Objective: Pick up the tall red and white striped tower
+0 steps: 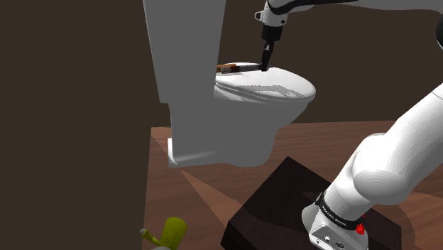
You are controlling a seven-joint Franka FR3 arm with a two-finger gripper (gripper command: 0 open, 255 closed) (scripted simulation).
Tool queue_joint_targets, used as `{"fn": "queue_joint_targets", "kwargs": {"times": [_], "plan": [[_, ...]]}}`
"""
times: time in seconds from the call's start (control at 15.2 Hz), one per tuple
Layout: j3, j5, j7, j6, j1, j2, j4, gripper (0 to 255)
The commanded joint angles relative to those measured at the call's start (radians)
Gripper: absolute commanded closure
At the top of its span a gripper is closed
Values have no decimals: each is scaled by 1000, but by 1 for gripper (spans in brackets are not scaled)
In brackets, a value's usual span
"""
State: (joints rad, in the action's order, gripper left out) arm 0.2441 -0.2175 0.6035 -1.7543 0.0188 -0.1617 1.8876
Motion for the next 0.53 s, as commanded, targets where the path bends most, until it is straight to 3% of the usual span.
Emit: {"fn": "queue_joint_targets", "kwargs": {"times": [0.0,0.46], "plan": [[0,2,6,24,0,3,-28,255],[-2,6,18,93,1,13,-107,255]]}}
